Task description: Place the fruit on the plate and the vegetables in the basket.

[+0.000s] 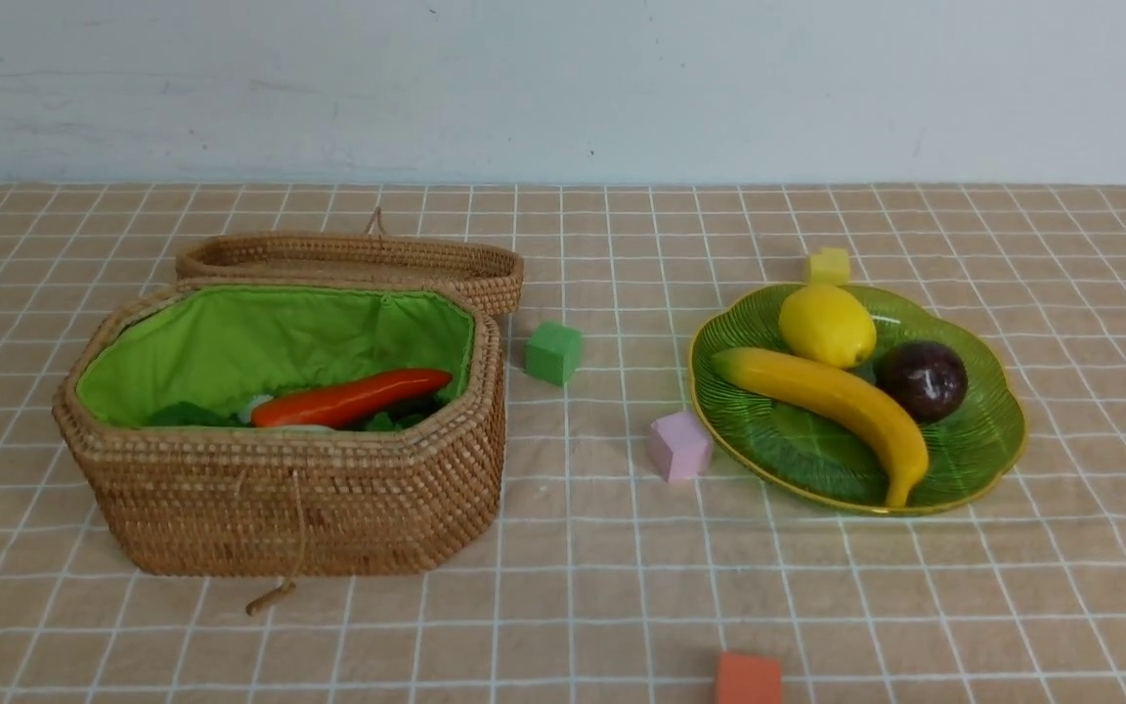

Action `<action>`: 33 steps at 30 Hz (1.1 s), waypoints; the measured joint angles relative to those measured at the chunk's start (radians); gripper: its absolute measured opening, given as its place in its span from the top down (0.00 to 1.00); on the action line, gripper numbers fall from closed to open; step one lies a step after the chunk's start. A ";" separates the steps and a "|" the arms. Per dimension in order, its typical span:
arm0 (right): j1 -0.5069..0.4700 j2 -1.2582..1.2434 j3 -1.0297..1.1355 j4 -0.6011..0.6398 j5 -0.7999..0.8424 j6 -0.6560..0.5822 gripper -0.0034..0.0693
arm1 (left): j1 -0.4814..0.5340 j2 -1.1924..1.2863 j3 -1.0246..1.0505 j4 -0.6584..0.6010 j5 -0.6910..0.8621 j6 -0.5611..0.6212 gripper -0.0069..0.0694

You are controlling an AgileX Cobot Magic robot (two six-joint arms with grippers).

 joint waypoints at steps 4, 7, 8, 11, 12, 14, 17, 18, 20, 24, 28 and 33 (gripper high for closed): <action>0.000 0.000 -0.001 -0.008 0.003 0.017 0.96 | 0.000 0.000 0.000 0.000 0.000 0.000 0.91; 0.000 0.000 -0.001 -0.008 0.003 0.022 0.96 | 0.000 0.000 0.000 0.000 0.000 0.000 0.91; 0.000 0.000 -0.001 -0.008 0.003 0.023 0.96 | 0.000 0.000 0.000 0.000 0.000 0.000 0.91; 0.000 0.000 -0.001 -0.008 0.003 0.023 0.96 | 0.000 0.000 0.000 0.000 0.000 0.000 0.91; 0.000 0.000 -0.001 -0.008 0.003 0.023 0.96 | 0.000 0.000 0.000 0.000 0.000 0.000 0.91; 0.000 0.000 -0.001 -0.008 0.003 0.023 0.96 | 0.000 0.000 0.000 0.000 0.000 0.000 0.90; 0.000 0.000 -0.001 -0.008 0.003 0.023 0.96 | 0.000 0.000 0.000 0.000 0.000 0.000 0.90; 0.000 0.000 -0.001 -0.008 0.003 0.023 0.96 | 0.000 0.000 0.000 0.000 0.000 0.000 0.90; 0.000 0.000 -0.001 -0.008 0.004 0.023 0.96 | 0.000 0.000 0.000 0.000 0.000 0.000 0.90; 0.000 0.000 -0.001 -0.008 0.004 0.023 0.95 | 0.000 0.000 0.000 0.000 0.000 0.000 0.89; 0.000 0.000 -0.001 -0.008 0.004 0.023 0.95 | 0.002 0.000 0.003 0.021 -0.002 0.000 0.89; 0.000 0.000 -0.001 -0.008 0.004 0.023 0.95 | 0.122 0.000 0.020 0.032 -0.103 0.000 0.92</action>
